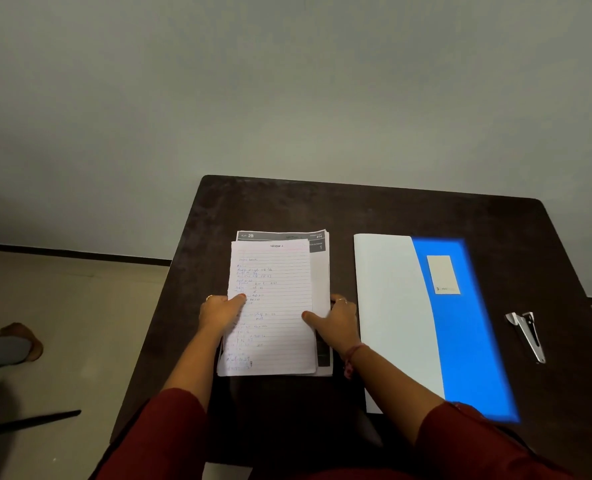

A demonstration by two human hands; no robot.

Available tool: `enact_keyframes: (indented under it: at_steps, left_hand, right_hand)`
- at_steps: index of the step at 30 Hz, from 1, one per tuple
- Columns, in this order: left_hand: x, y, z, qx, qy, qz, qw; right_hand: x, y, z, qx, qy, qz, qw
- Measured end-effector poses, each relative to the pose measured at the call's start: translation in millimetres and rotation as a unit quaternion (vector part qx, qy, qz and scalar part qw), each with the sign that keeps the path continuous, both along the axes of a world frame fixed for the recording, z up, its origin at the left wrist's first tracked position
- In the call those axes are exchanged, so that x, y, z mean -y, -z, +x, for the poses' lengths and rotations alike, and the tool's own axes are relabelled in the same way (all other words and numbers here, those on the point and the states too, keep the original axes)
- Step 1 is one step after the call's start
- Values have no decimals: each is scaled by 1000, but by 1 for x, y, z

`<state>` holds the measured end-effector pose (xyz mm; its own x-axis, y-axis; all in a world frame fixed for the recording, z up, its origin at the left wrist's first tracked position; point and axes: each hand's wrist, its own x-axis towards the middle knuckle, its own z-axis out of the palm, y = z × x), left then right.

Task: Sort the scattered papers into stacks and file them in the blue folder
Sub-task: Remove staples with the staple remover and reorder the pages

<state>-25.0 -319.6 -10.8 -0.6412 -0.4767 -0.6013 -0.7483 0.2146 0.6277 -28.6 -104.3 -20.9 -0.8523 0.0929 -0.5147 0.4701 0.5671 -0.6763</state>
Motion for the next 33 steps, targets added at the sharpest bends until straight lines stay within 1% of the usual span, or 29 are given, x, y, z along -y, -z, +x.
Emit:
enact_keyframes:
  at_steps: [3, 7, 12, 18, 22, 25, 29, 33]
  left_hand:
    - [2, -1, 0, 15, -14, 40, 999]
    - [2, -6, -5, 21, -33, 76, 996]
    - [-1, -6, -5, 0, -42, 86, 995]
    - [2, -6, -3, 1, -33, 147, 989]
    - [5, -6, 1, 21, -2, 143, 990]
    - [5, -6, 2, 17, 17, 141, 990]
    - [7, -3, 6, -4, 22, 132, 991]
    - [4, 3, 11, -18, 33, 93, 995]
  right_hand:
    - [-4, 8, -3, -3, 24, -22, 999]
    - [-7, 3, -5, -12, 34, -54, 998]
    - [-8, -2, -8, 4, 46, -78, 996]
    - [-3, -8, -10, 16, 25, -82, 996]
    - [5, -1, -7, 29, 9, -28, 999]
    - [7, -2, -5, 33, 1, -6, 999]
    - [4, -5, -6, 27, -6, -25, 999]
    - [2, -6, -6, 34, 6, -88, 996]
